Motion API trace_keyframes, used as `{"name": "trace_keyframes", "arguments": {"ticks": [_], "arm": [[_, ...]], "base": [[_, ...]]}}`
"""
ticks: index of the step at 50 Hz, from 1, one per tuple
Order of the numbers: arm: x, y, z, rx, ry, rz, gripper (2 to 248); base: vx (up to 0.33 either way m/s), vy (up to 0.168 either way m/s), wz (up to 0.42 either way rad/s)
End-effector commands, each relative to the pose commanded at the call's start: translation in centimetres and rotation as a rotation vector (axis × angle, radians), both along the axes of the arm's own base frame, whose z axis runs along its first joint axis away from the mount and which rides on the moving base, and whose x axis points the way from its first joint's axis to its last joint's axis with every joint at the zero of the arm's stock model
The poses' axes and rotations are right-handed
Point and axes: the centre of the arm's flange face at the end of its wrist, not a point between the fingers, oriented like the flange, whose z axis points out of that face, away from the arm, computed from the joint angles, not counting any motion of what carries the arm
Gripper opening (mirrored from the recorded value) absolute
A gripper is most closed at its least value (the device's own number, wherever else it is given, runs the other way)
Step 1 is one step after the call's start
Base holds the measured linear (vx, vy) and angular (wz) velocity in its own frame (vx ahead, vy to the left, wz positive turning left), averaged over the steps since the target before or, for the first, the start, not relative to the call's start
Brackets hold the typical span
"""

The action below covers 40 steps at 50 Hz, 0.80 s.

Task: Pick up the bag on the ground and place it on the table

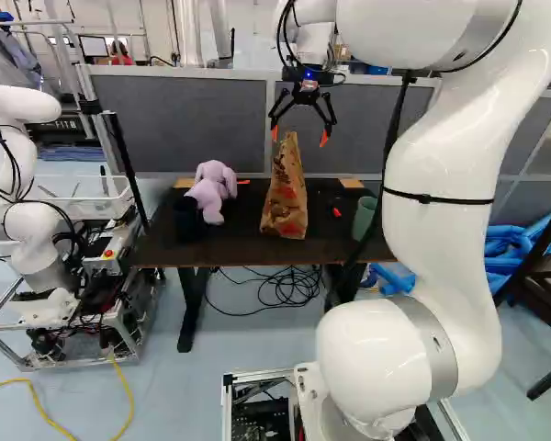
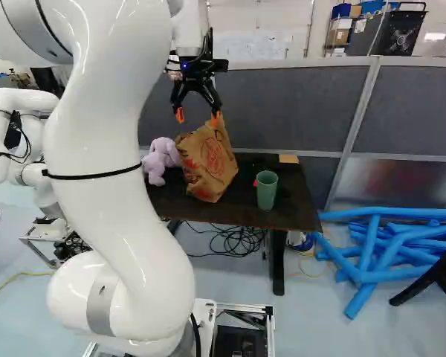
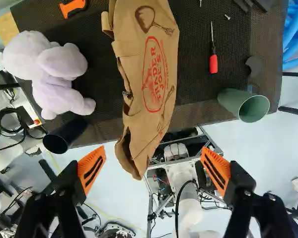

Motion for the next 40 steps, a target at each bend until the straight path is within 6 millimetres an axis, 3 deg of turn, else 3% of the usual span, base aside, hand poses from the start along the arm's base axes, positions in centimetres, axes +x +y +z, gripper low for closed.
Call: {"name": "trace_keyframes", "arguments": {"ticks": [40], "arm": [[0.00, 0.00, 0.00, 0.000, 0.000, 0.000, 247]], "base": [[-0.045, -0.002, 0.000]]}}
